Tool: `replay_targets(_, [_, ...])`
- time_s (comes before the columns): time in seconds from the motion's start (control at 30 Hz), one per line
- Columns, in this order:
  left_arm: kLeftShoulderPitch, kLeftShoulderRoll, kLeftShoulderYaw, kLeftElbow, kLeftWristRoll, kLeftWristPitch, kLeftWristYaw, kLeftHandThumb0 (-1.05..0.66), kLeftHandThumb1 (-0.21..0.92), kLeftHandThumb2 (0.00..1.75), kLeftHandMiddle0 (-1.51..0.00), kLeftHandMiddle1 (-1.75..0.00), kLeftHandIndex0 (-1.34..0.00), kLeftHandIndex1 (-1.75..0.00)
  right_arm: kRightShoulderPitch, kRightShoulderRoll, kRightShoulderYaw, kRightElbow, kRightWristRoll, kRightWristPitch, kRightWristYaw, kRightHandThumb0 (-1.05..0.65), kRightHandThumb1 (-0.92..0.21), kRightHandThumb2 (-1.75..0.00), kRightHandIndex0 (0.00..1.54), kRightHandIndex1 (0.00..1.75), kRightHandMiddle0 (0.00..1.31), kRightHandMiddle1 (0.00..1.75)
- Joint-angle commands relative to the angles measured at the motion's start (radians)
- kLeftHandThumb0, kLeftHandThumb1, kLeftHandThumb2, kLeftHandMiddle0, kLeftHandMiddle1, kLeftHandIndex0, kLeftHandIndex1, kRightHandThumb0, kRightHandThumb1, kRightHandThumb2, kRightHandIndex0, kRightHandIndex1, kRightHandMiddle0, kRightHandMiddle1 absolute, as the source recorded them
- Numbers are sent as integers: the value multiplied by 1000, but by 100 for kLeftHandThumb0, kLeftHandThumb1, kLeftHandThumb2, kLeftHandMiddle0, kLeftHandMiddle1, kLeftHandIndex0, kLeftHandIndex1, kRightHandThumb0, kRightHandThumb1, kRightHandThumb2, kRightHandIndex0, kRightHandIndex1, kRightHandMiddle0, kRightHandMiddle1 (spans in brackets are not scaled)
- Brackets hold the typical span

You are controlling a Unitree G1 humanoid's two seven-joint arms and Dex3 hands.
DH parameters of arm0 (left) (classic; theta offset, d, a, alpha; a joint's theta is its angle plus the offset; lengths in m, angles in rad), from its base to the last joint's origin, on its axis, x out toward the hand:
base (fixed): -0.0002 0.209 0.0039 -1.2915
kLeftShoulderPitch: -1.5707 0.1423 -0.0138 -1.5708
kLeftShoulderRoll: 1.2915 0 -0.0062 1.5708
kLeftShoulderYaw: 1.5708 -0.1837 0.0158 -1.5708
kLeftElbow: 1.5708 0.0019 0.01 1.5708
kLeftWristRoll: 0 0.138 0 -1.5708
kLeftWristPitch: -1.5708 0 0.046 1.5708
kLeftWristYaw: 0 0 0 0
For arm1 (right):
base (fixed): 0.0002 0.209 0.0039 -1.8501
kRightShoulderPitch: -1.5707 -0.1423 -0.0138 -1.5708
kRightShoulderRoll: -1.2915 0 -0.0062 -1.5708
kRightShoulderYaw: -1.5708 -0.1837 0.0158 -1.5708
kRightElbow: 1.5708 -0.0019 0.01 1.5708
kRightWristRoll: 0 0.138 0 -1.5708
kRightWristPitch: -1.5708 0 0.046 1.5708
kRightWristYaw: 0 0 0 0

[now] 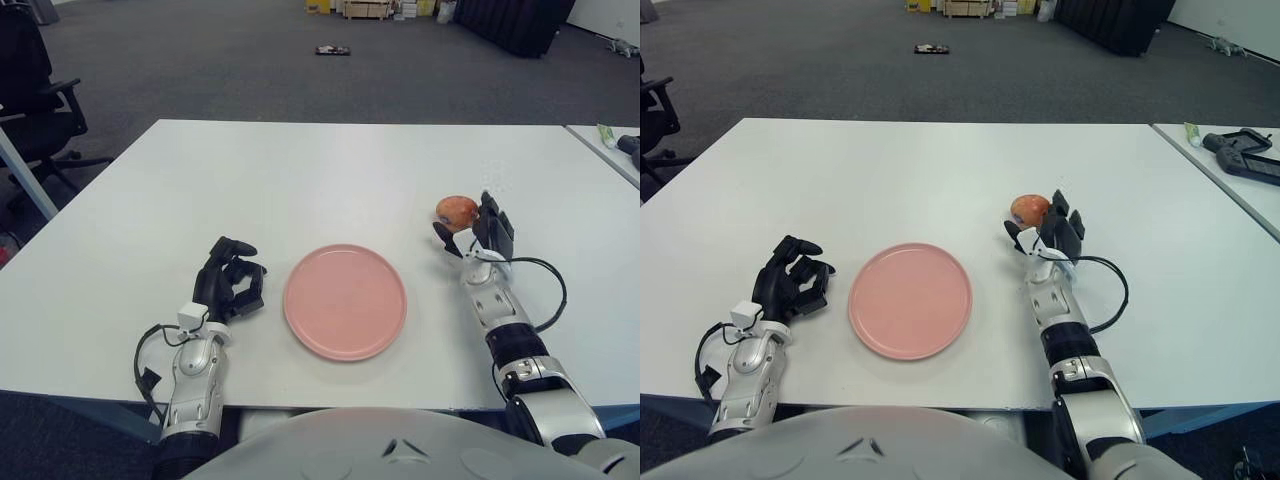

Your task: Put the apple into the plate.

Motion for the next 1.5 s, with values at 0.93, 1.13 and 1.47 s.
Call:
replay_targets(0.93, [-11, -7, 2, 12, 7, 0, 13, -1, 43, 112, -59, -151, -40, -175, -302, -31, 77, 296, -39, -121, 111, -100, -73, -28, 0, 0, 0, 0])
replay_targets(1.13, [-5, -8, 3, 8, 5, -9, 9, -1, 43, 111, -59, -149, -40, -175, -369, -30, 108, 452, -48, -145, 111, -96, -73, -27, 0, 0, 0, 0])
replay_targets(1.47, [11, -9, 3, -15, 10, 2, 17, -1, 43, 110, -60, -146, -41, -175, -436, -23, 140, 627, -45, -153, 105, -88, -70, -27, 0, 0, 0, 0])
